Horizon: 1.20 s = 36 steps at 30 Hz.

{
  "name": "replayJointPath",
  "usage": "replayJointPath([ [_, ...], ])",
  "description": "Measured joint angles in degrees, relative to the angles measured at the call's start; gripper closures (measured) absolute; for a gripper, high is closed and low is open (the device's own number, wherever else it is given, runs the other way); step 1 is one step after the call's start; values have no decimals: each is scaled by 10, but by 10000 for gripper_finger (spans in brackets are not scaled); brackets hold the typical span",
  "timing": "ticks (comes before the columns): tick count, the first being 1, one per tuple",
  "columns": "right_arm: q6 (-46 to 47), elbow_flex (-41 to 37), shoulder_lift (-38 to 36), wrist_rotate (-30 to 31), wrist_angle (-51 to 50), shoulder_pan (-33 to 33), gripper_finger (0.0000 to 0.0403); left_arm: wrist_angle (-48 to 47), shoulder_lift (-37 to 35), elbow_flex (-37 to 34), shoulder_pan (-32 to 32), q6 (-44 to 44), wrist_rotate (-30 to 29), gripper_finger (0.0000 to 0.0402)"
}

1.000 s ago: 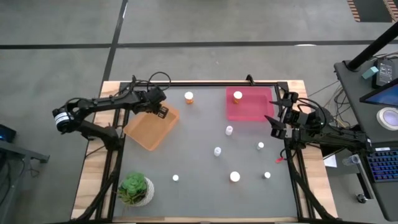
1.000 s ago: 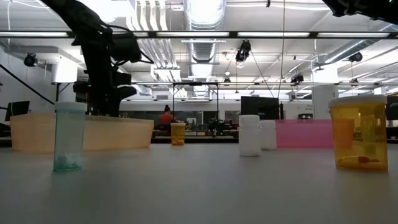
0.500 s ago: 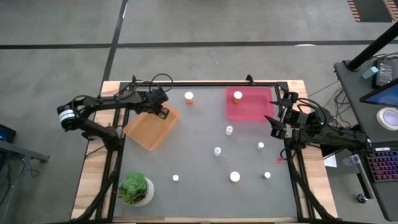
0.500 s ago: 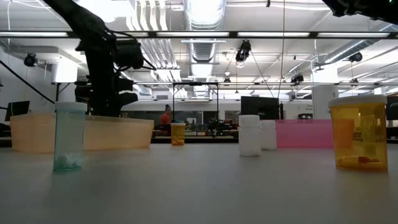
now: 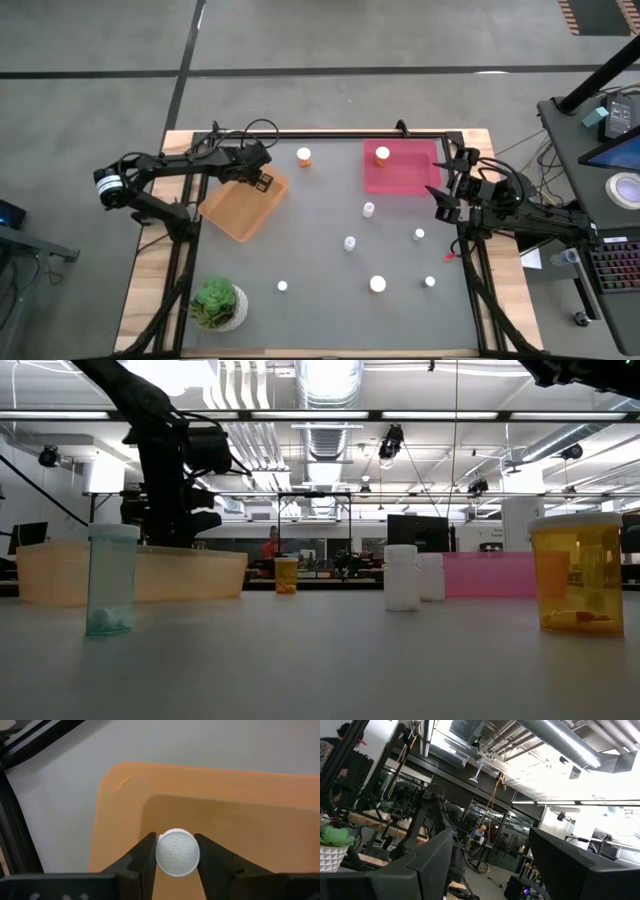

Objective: Pick and place medicine bottles into bin by pill shape (circle, oval)
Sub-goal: Put the blue tablet bottle into the orange bin

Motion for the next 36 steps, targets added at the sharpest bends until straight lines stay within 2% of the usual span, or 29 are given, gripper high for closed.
replayJointPath([
  [14, 0, 0, 0, 0, -1, 0, 147, 0, 0, 1, 0, 0, 6, 294],
  [26, 0, 0, 0, 0, -1, 0, 147, -1, -4, 1, 0, 1, 7, 199],
  [36, 0, 0, 0, 0, -1, 0, 147, -10, -25, 5, 0, 1, 7, 187],
])
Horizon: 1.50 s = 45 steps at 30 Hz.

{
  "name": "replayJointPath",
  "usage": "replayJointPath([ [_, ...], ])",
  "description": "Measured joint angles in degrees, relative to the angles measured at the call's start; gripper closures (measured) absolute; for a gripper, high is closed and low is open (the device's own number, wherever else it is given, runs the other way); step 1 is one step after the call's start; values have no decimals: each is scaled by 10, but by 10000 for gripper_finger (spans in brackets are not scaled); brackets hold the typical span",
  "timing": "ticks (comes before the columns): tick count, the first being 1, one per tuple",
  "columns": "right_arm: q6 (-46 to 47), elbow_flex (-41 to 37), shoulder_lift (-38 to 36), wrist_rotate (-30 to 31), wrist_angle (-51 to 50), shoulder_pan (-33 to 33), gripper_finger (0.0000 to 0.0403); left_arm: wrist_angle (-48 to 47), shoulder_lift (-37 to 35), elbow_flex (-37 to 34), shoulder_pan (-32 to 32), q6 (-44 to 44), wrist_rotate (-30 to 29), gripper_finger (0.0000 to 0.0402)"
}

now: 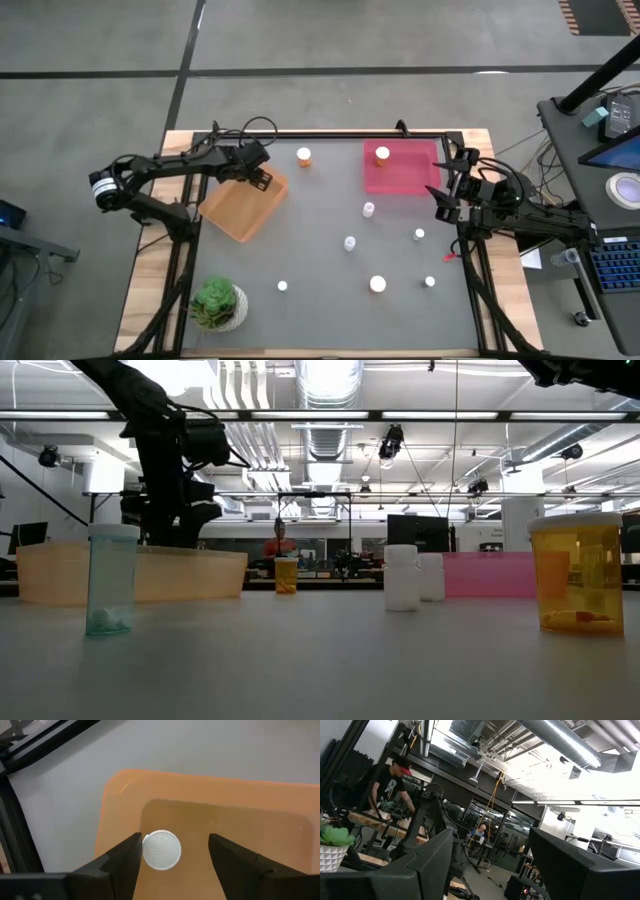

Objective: Pick and place medicine bottles into bin by pill shape (circle, oval)
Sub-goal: Put the blue tablet bottle into the orange bin, then put the orange capsule bottle into the pink bin

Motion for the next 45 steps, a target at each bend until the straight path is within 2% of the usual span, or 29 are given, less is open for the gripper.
replayJointPath([
  [10, 0, 0, 0, 0, 0, 0, 147, -61, -4, 32, 0, 4, -2, 187],
  [17, 0, 0, 0, 0, 0, 0, 147, -57, -22, 69, -14, 34, -3, 187],
  [22, 0, 0, 1, 21, 0, 0, 147, -33, -50, 100, -51, 69, -4, 187],
  [28, 4, 0, 16, 34, 1, 0, 147, 94, -87, 89, -132, 155, -3, 187],
  [32, 15, 0, 27, 65, 0, 0, 147, 161, -100, 84, -175, 202, -4, 187],
  [36, 34, 3, 47, 94, -1, 0, 147, 204, -108, 75, -218, 293, -4, 187],
  [39, 70, 4, 66, 100, 0, 0, 147, 259, -111, 54, -248, 356, -3, 187],
  [45, 187, 4, 124, 105, -13, 0, 147, 431, -121, -20, -276, 459, -2, 187],
])
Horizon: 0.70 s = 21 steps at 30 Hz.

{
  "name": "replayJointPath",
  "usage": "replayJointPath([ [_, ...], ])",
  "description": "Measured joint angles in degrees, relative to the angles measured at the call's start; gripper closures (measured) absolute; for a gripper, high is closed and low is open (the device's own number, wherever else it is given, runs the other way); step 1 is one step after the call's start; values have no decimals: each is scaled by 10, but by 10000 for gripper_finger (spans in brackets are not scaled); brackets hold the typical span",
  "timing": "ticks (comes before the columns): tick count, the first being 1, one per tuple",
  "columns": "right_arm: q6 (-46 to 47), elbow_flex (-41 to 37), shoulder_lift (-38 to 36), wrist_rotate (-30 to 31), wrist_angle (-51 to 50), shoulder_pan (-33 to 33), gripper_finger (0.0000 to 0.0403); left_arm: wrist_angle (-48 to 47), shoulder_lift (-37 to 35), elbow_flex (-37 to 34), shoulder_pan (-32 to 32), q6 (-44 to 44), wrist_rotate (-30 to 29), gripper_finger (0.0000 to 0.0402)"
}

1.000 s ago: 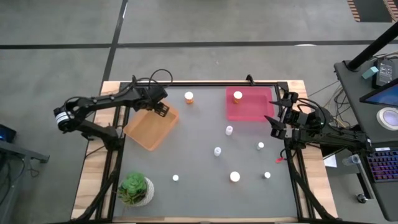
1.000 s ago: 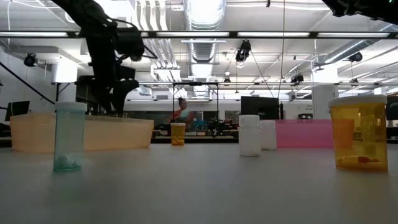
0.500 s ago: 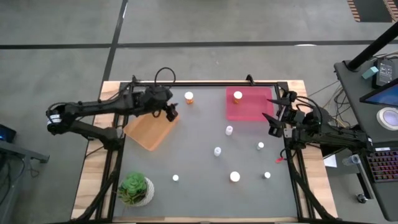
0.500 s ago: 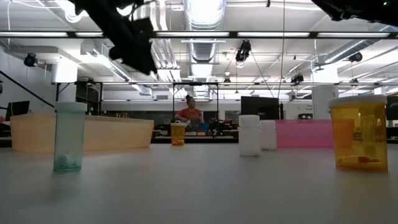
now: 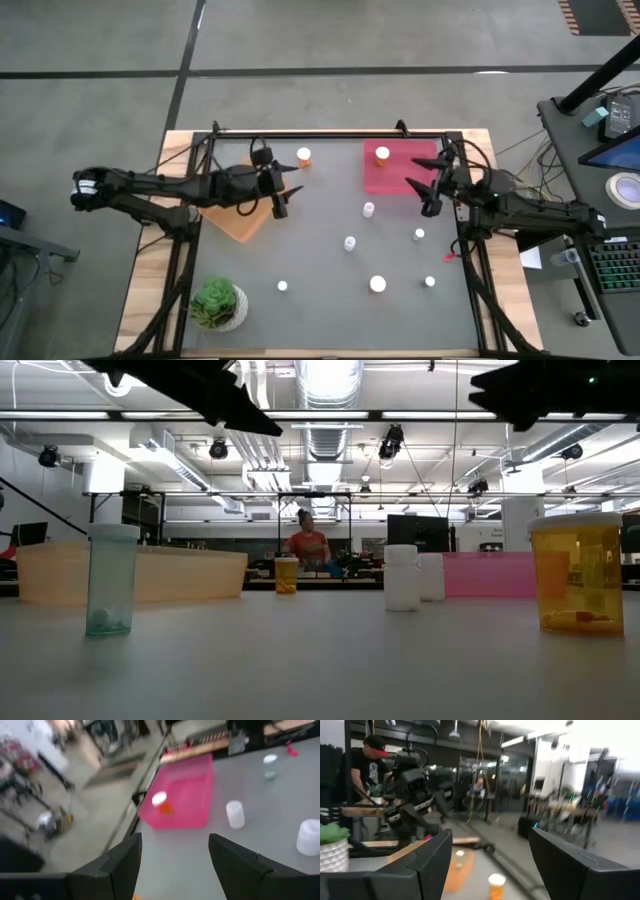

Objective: Pick and place medicine bottles into bin by pill shape (circle, oval)
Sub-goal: Put the orange capsule bottle into the pink bin

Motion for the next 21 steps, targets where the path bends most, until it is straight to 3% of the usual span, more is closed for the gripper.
replayJointPath([
  [9, 70, 73, 130, 0, -5, 0, 147, 208, -30, -92, 14, 92, -4, 187],
  [18, 50, 224, 291, 0, -90, -11, 147, 232, -90, -144, 16, 109, -9, 187],
  [21, 43, 280, 349, 0, -120, -23, 147, 231, -110, -157, 16, 118, -36, 187],
])
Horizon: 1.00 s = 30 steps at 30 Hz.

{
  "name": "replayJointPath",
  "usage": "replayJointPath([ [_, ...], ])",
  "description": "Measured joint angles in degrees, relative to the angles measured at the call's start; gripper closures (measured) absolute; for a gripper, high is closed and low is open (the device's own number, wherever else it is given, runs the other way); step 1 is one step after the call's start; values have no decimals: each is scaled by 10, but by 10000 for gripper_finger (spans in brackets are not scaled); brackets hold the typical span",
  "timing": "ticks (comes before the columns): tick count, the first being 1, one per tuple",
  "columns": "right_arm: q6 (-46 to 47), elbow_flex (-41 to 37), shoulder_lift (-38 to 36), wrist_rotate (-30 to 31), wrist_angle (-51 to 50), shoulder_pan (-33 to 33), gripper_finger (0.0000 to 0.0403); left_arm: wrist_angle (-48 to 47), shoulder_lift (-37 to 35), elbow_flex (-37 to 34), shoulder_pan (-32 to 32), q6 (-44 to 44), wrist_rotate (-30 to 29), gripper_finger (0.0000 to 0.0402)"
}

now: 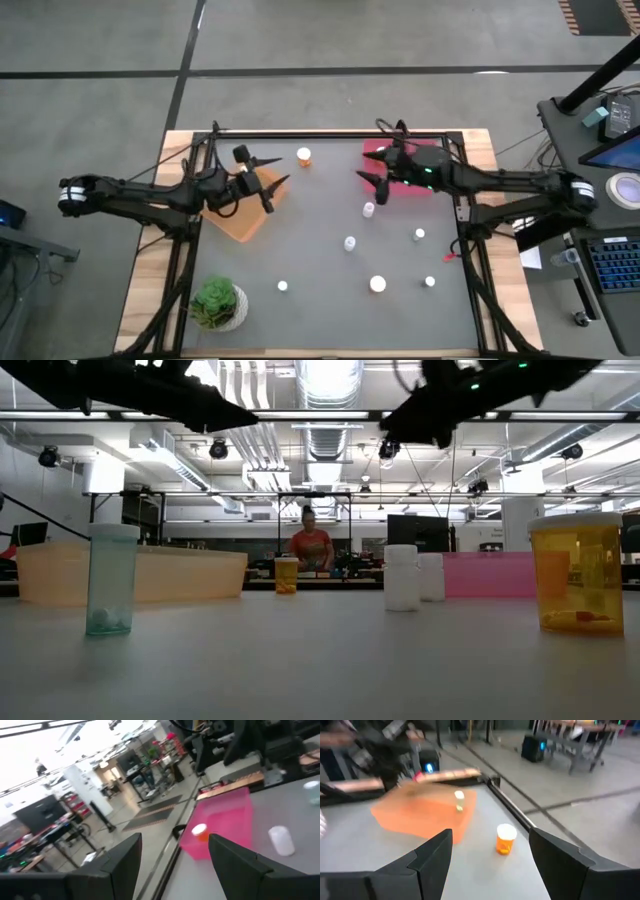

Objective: Pick and place medicine bottles into bin by pill shape (circle, oval)
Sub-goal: Put the orange capsule bottle into the pink bin

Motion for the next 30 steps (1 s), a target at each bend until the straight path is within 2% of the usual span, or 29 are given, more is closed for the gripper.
replayJointPath([
  [10, 14, 232, 203, -1, -149, -41, 147, 1, -57, -30, 0, -2, -12, 187],
  [18, -70, 415, 359, -9, -278, -57, 147, -2, -102, -43, 0, -3, -12, 187],
  [23, -116, 511, 437, -85, -336, -82, 147, -16, -123, -43, 0, -5, -13, 187],
  [27, -209, 560, 489, -163, -368, -103, 147, -15, -129, -43, 0, -6, -13, 187],
  [30, -246, 588, 521, -174, -367, -116, 147, -15, -129, -43, 0, -6, -13, 187],
])
